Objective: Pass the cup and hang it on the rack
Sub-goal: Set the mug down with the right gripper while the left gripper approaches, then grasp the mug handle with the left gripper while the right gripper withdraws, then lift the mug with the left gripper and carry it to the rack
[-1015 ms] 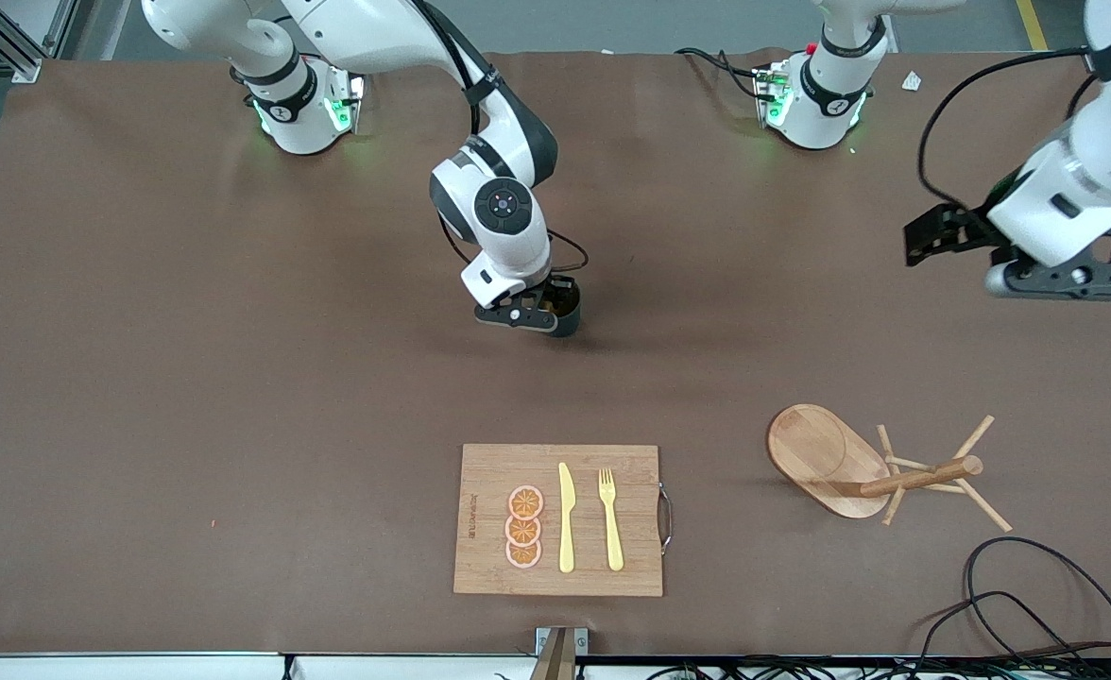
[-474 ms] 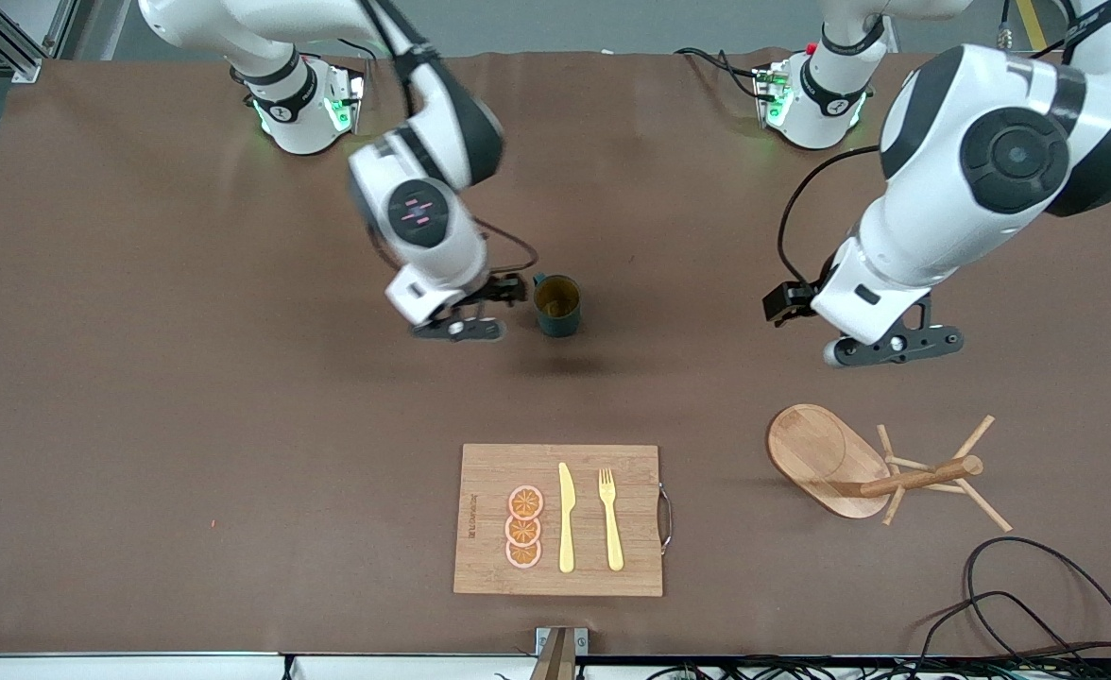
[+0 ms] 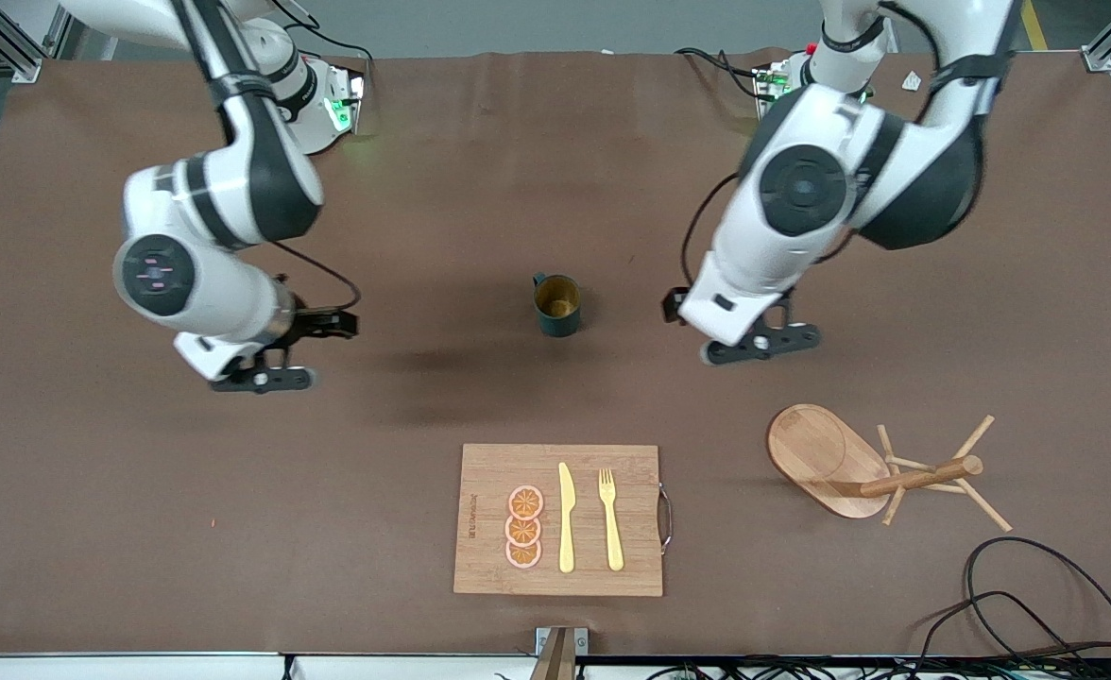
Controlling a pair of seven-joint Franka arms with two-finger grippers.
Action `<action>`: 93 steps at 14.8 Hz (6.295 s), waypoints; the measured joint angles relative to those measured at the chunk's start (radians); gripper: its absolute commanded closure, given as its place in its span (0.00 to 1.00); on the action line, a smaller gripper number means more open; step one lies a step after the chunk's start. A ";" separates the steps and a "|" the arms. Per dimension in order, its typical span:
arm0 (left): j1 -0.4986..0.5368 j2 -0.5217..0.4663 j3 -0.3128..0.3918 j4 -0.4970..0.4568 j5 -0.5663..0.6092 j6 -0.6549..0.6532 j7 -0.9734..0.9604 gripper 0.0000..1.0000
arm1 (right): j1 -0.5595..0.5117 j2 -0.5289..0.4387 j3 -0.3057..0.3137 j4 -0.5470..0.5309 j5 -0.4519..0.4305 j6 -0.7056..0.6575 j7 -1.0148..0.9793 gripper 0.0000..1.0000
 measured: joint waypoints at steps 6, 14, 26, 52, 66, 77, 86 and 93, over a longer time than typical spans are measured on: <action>-0.181 0.091 0.001 0.037 0.035 0.072 -0.339 0.00 | -0.169 -0.070 -0.004 0.051 -0.094 -0.129 -0.170 0.00; -0.458 0.244 0.003 0.082 0.223 0.112 -0.857 0.00 | -0.280 -0.078 -0.004 0.291 -0.097 -0.340 -0.240 0.00; -0.663 0.446 0.004 0.091 0.674 0.122 -1.325 0.16 | -0.326 -0.056 0.000 0.331 -0.089 -0.358 -0.241 0.00; -0.667 0.524 0.009 0.094 0.882 0.123 -1.377 0.73 | -0.329 -0.299 0.032 0.191 -0.073 -0.388 -0.201 0.00; -0.609 0.452 0.023 0.149 0.813 0.122 -1.275 0.97 | -0.329 -0.348 0.060 0.175 -0.070 -0.392 -0.131 0.00; -0.282 0.105 0.027 0.169 0.365 0.114 -0.940 0.99 | -0.329 -0.348 0.061 0.172 -0.069 -0.391 -0.146 0.00; 0.028 0.056 0.028 0.192 -0.027 0.132 -0.762 0.99 | -0.329 -0.349 0.061 0.171 -0.069 -0.394 -0.146 0.00; 0.214 0.057 0.028 0.192 -0.359 0.135 -0.716 0.99 | -0.329 -0.349 0.061 0.171 -0.069 -0.395 -0.147 0.00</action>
